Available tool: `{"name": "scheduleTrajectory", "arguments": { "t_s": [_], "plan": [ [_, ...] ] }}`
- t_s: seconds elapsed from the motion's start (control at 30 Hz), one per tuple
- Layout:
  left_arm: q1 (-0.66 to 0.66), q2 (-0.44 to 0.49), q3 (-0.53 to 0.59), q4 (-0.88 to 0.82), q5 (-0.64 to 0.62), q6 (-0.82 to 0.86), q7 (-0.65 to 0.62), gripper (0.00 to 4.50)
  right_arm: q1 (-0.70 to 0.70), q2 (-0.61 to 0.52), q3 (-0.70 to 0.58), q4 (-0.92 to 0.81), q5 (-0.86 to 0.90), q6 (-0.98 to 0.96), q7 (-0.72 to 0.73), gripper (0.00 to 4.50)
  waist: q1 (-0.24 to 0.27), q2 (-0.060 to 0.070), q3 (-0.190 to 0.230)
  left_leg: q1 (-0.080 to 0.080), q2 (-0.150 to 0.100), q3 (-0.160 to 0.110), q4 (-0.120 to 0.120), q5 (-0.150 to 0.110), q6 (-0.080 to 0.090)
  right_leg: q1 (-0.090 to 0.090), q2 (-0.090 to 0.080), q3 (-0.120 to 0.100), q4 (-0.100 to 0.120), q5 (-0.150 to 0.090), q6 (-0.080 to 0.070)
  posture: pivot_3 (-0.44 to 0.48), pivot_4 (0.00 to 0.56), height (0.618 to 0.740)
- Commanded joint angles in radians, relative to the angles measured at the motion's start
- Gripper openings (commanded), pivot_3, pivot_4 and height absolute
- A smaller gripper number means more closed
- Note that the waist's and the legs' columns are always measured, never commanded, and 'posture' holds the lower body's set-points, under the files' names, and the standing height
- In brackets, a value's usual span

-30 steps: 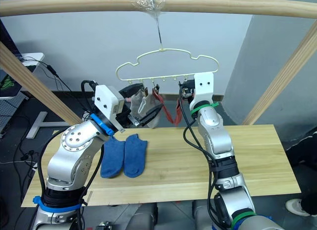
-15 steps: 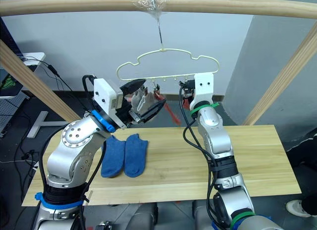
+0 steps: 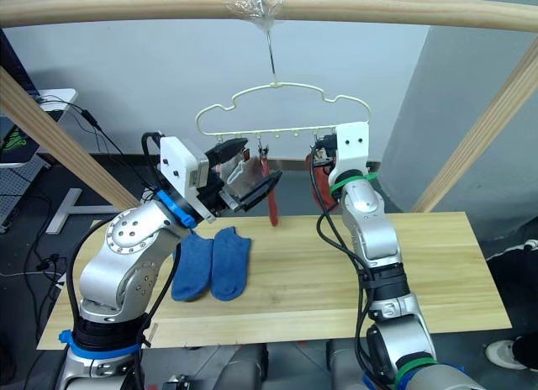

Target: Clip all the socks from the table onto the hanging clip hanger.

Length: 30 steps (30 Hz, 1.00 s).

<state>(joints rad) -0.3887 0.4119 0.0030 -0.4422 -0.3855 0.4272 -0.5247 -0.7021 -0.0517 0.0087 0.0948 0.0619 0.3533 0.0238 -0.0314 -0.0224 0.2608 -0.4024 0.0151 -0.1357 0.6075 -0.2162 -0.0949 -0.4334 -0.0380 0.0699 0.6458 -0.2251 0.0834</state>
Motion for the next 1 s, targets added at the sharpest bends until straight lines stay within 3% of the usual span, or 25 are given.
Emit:
{"name": "scheduleTrajectory", "arguments": {
  "t_s": [0.03,0.13,0.27,0.4,0.67,1.0],
  "plan": [
    [0.067,-0.019,-0.006,-0.054,-0.018,0.059,0.042,4.5,-0.024,-0.027,-0.012,-0.047,0.019,0.02,0.048,0.01,-0.001,0.0,0.0,0.0,0.0,0.0,0.0,0.0,0.0,0.0,0.0,0.0,0.0,0.0,0.0,0.118,0.244,0.74],
    [0.233,-0.01,-0.007,0.007,0.029,0.122,0.091,4.5,-0.029,-0.078,-0.012,-0.082,0.056,0.116,0.128,0.01,-0.005,0.0,0.0,0.001,0.0,0.001,0.0,0.0,0.0,0.0,0.0,0.001,0.0,0.0,0.0,0.104,0.247,0.74],
    [0.326,0.034,-0.045,0.128,0.174,0.082,0.144,4.5,-0.031,-0.107,-0.036,-0.125,0.088,0.192,0.149,0.01,-0.001,0.001,0.0,0.001,0.0,0.0,0.0,0.0,0.0,-0.001,0.001,0.0,0.001,-0.001,0.0,0.101,0.252,0.74],
    [0.324,0.001,-0.026,0.219,0.2,0.076,0.184,4.5,-0.026,-0.123,-0.045,-0.148,0.092,0.227,0.155,0.01,0.005,0.001,0.001,0.0,0.0,0.0,0.001,0.0,0.0,0.0,0.0,0.0,0.001,-0.005,-0.003,0.101,0.252,0.74],
    [0.198,-0.098,-0.028,0.526,0.292,-0.019,0.278,4.5,-0.02,-0.125,-0.04,-0.16,0.087,0.253,0.15,0.01,0.004,0.001,0.001,0.0,0.0,0.0,0.001,0.0,0.0,0.0,0.0,0.0,0.0,-0.001,0.0,0.105,0.255,0.74],
    [0.154,-0.145,-0.069,0.685,0.278,0.029,0.183,4.5,-0.009,-0.133,-0.044,-0.182,0.087,0.287,0.149,0.01,0.003,0.001,0.001,0.0,0.0,0.0,0.001,0.0,0.0,0.0,0.0,0.0,0.001,-0.001,0.002,0.076,0.26,0.74]
  ]
}}
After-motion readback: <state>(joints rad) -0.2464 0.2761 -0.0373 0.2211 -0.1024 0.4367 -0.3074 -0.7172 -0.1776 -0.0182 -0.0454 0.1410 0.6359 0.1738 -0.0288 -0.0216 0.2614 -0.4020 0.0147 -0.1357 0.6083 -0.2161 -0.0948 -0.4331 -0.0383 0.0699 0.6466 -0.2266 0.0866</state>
